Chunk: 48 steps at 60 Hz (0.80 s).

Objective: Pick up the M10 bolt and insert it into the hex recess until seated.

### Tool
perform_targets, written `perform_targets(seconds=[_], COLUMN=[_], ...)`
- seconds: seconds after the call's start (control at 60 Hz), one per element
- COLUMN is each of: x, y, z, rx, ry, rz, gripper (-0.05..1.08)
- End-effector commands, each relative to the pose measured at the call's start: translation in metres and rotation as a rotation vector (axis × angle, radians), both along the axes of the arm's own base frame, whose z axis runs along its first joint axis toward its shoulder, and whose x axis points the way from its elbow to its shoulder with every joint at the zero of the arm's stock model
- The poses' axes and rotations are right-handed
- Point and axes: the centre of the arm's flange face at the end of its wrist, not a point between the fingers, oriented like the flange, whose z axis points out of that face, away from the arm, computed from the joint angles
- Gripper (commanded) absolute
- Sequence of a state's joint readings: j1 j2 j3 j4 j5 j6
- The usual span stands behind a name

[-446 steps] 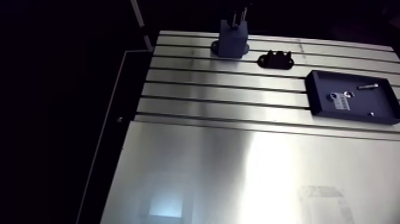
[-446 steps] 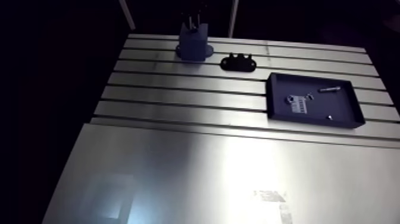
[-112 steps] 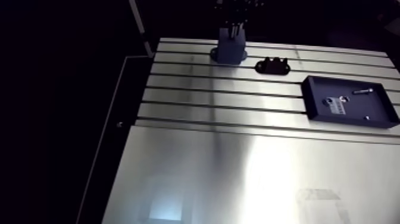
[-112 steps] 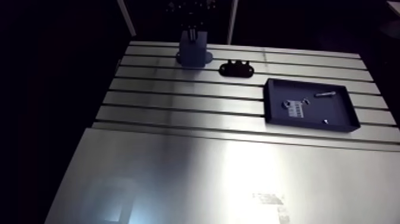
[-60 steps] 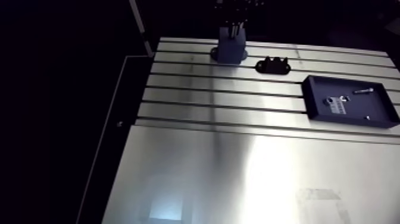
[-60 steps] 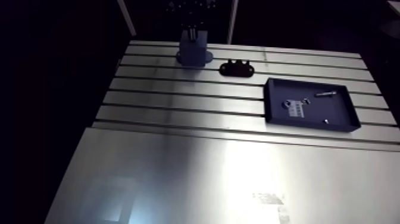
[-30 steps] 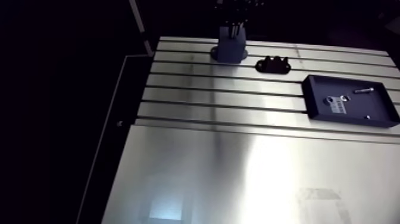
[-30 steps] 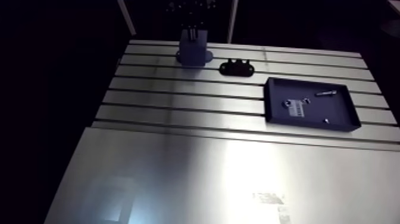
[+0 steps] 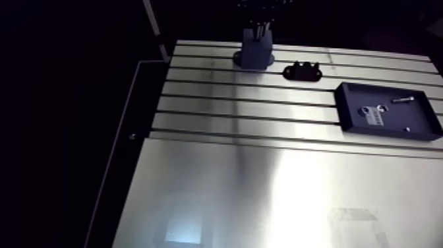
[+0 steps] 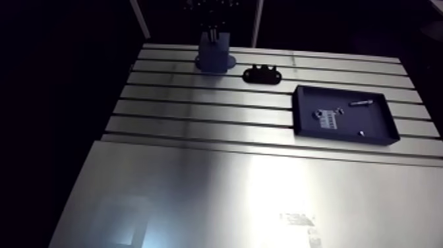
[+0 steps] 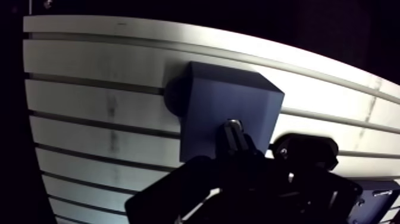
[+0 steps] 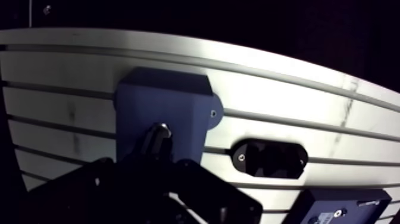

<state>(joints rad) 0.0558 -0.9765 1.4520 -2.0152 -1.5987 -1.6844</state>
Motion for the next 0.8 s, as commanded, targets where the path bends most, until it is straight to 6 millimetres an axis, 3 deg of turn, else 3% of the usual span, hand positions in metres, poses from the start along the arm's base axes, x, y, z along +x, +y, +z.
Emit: perform_targets(seconds=[0.017, 0.383, 0.533, 0.633, 0.667, 0.683, 0.7, 0.717, 0.733, 0.783, 0.8], x=[0.000, 0.005, 0.010, 0.015, 0.019, 0.019, 0.020, 0.020, 0.022, 0.023, 0.024], y=[-0.001, -0.001, -0.003, -0.006, -0.005, -0.005, -0.005, -0.005, -0.005, -0.005, -0.004], z=[0.006, 0.017, 0.031, 0.042, 0.051, 0.051, 0.055, 0.055, 0.059, 0.064, 0.068], rx=[-0.001, 0.001, -0.002, -0.002, -0.002, -0.002, -0.002, -0.002, -0.002, -0.002, -0.002], ry=[0.005, -0.008, -0.004, -0.010, -0.011, -0.011, -0.010, -0.010, -0.009, -0.006, -0.004], rz=[0.002, 0.004, 0.008, 0.012, 0.009, 0.009, 0.009, 0.009, 0.009, 0.009, 0.008], gripper=[1.07, 1.07, 1.03, 0.92, 0.75, 0.75, 0.63, 0.63, 0.52, 0.45, 0.39])
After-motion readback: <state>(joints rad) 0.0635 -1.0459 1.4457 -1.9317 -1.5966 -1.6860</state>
